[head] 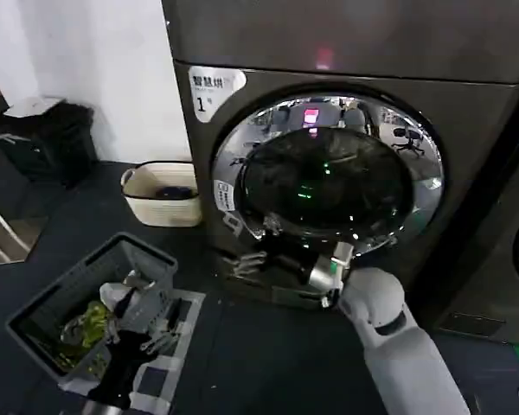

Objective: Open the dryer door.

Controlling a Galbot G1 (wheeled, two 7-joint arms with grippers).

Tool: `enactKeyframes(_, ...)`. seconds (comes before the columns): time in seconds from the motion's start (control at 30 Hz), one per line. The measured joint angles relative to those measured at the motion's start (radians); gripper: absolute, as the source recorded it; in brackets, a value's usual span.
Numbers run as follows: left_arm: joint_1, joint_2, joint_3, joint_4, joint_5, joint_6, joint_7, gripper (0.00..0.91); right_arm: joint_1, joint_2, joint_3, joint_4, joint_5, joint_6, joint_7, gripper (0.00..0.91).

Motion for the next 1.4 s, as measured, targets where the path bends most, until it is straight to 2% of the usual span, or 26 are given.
enactKeyframes(0.23, 0.012, -0.005, 0.002, 0.002, 0.005, -0.002, 0.0, 0.907, 0.061, 0.004, -0.041, -0.073, -0.017, 0.014, -0.006, 0.907)
enactKeyframes(0.43, 0.022, -0.007, -0.001, -0.003, 0.011, -0.004, 0.0, 0.907, 0.113, 0.027, -0.085, -0.138, -0.063, 0.053, -0.013, 0.907)
enactKeyframes(0.57, 0.027, -0.012, 0.002, -0.004, 0.022, -0.006, -0.001, 0.907, 0.15, 0.043, -0.113, -0.182, -0.069, 0.065, -0.004, 0.907)
enactKeyframes(1.2, 0.032, -0.022, 0.015, 0.003, 0.038, -0.016, -0.002, 0.907, 0.241, 0.065, -0.173, -0.297, -0.064, 0.066, 0.031, 0.907)
enactKeyframes(1.4, 0.031, -0.023, 0.015, 0.005, 0.039, -0.016, -0.003, 0.907, 0.261, 0.074, -0.187, -0.315, -0.054, 0.046, 0.028, 0.907)
